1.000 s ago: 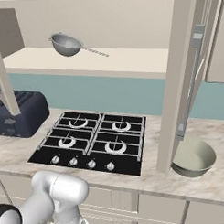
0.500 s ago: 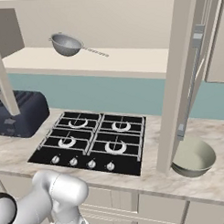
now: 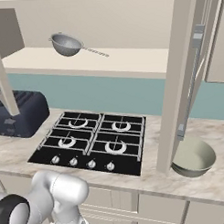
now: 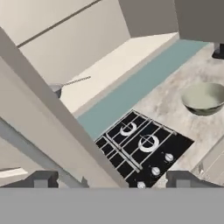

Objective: Open the cabinet and setup a tea strainer by placing it in the bowl upright.

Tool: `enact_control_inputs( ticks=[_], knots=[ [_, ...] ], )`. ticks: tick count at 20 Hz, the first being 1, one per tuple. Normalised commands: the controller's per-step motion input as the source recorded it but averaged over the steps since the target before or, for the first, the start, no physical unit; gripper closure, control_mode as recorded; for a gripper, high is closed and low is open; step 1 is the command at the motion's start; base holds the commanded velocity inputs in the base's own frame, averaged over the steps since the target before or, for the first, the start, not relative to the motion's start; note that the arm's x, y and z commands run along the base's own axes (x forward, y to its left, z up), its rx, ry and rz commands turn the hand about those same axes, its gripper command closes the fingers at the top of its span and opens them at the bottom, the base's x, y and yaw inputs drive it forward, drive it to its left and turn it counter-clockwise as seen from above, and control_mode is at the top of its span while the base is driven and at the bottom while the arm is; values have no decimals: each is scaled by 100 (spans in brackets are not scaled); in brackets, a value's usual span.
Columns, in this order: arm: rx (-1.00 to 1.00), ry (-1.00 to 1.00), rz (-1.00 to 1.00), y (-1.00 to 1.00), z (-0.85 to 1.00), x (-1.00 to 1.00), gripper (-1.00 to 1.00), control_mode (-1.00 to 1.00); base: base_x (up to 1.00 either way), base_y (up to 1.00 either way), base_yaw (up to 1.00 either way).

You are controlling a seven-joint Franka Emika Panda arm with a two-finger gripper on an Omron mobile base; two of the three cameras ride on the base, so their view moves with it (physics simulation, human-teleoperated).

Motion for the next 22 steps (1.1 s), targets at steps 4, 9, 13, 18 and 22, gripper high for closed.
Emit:
enact_control_inputs(
  ticks=[4,9,13,18,22],
  knots=[
    [46,6,1,-98,-2,0,-100,-100,0,0,0],
    [41,7,2,-75,-9,0,-100,-100,0,0,0],
    [35,15,2,-45,-17,8,-100,-100,0,0,0],
    [31,8,7,-12,-29,22,-100,-100,0,0,0],
    [15,4,9,14,-27,48,-100,-100,0,0,0]
  ],
)
